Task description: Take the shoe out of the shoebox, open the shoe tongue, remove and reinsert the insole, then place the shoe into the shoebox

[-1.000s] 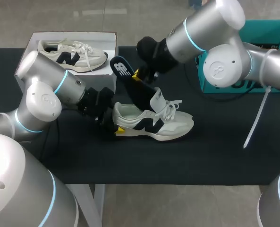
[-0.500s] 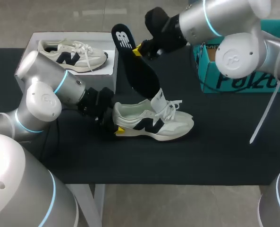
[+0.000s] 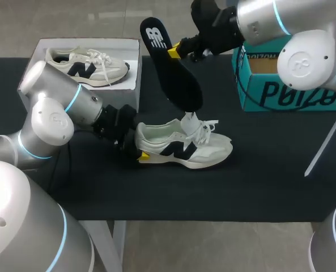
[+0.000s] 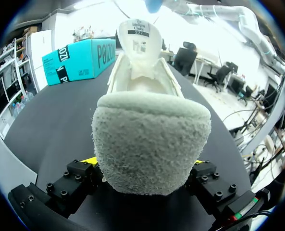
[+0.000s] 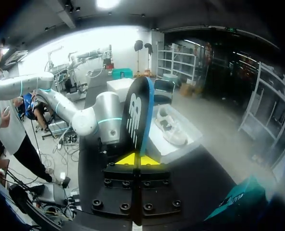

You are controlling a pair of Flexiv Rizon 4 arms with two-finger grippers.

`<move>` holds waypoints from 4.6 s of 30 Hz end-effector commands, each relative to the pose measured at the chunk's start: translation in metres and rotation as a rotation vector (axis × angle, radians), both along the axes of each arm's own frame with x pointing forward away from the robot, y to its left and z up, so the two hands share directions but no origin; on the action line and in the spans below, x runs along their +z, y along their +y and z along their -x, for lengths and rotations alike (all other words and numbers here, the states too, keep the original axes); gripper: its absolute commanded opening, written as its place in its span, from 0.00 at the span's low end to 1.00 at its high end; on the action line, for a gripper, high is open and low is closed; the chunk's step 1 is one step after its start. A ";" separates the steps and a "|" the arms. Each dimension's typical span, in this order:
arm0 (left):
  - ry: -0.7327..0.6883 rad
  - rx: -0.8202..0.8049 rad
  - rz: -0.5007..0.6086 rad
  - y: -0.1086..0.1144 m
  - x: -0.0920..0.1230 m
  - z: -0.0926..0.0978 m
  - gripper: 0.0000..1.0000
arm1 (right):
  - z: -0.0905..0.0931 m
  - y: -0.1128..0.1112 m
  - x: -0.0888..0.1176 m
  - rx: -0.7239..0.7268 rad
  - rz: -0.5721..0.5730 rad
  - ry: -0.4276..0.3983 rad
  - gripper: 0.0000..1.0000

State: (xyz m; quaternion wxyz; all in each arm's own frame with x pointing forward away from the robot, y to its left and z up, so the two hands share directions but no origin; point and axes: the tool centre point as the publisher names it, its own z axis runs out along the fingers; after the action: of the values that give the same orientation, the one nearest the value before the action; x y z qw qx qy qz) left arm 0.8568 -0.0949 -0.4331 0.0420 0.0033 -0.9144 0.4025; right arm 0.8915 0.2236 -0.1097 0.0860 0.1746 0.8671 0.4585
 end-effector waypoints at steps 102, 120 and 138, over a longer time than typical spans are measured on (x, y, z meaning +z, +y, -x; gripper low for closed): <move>-0.016 0.034 -0.197 -0.005 0.021 0.000 1.00 | 0.237 -0.064 0.087 -0.239 -0.332 0.305 0.00; -0.177 0.093 -0.626 -0.004 0.064 0.006 1.00 | 0.237 -0.064 0.087 -0.239 -0.332 0.305 0.00; -0.176 0.029 -0.650 -0.006 0.092 0.012 1.00 | 0.237 -0.064 0.087 -0.239 -0.332 0.305 0.00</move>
State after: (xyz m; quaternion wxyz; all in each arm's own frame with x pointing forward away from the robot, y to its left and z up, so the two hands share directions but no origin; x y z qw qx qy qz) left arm 0.8472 -0.0996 -0.3460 -0.0436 -0.0058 -0.9941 0.0991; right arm 0.6530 0.1571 -0.0221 -0.0219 0.3539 0.7562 0.5500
